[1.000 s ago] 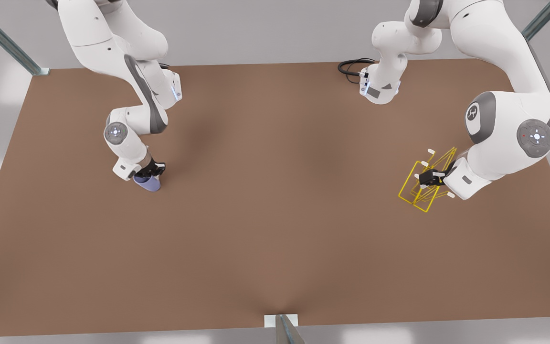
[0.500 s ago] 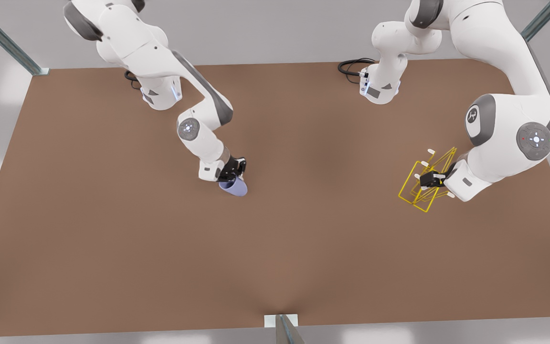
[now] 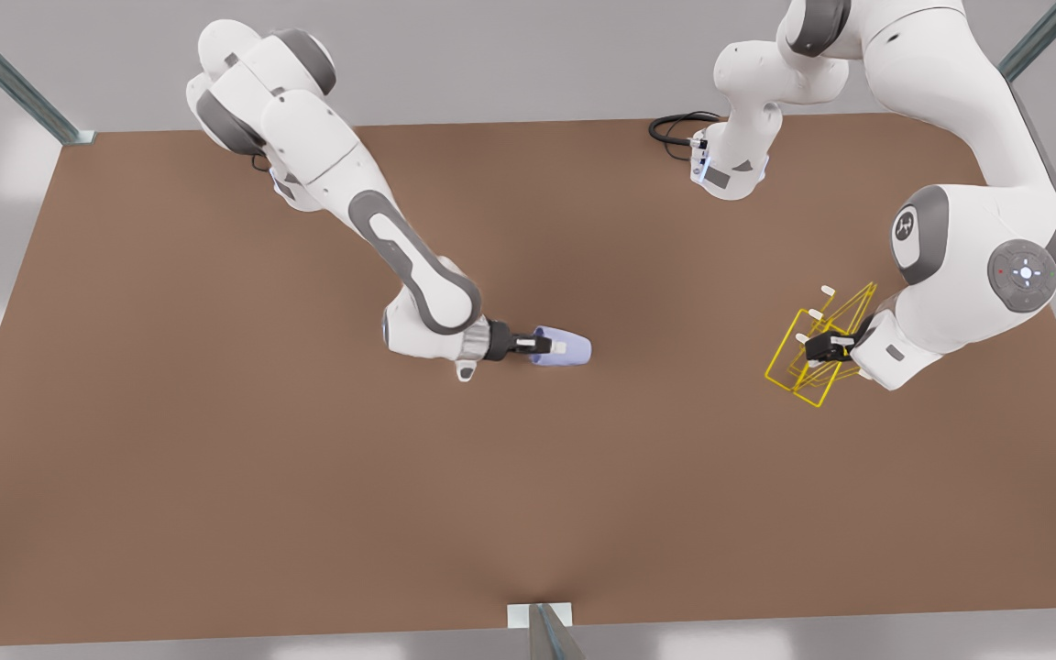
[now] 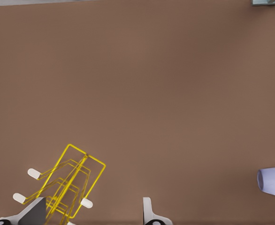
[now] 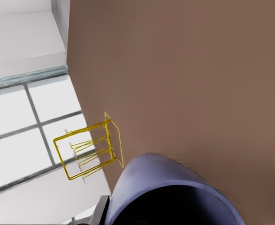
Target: Place the cup on the cup holder
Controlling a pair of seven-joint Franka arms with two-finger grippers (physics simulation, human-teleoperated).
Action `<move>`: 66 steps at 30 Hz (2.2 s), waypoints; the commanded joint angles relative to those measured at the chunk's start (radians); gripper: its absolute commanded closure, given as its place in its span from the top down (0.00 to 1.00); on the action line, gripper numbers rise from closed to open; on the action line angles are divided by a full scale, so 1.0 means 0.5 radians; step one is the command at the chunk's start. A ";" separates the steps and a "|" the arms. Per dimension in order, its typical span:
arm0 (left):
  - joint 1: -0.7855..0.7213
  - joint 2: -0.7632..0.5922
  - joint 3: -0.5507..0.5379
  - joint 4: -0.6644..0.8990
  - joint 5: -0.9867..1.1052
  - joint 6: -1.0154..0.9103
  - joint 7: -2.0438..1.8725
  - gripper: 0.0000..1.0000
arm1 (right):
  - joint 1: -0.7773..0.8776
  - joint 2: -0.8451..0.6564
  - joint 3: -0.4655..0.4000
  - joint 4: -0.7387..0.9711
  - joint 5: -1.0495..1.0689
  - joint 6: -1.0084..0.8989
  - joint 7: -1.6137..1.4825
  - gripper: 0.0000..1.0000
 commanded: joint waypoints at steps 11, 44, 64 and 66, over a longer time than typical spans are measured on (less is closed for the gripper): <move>0.000 0.010 0.000 -0.002 0.003 0.013 -0.014 1.00 | 0.244 0.422 0.030 0.383 0.586 -0.350 -1.807 0.21; 0.000 0.026 0.000 0.001 0.000 0.016 -0.017 1.00 | 0.275 0.667 0.006 0.564 0.595 -0.335 -1.997 0.80; -0.034 -0.060 -0.144 0.013 -0.175 0.009 -1.023 1.00 | -0.315 -0.342 -0.494 -0.369 -0.784 -0.785 -1.387 0.80; -0.037 -0.076 -0.478 0.019 -0.142 0.157 -1.995 1.00 | -0.385 -0.722 -0.669 -0.353 -1.788 -0.939 -0.664 0.82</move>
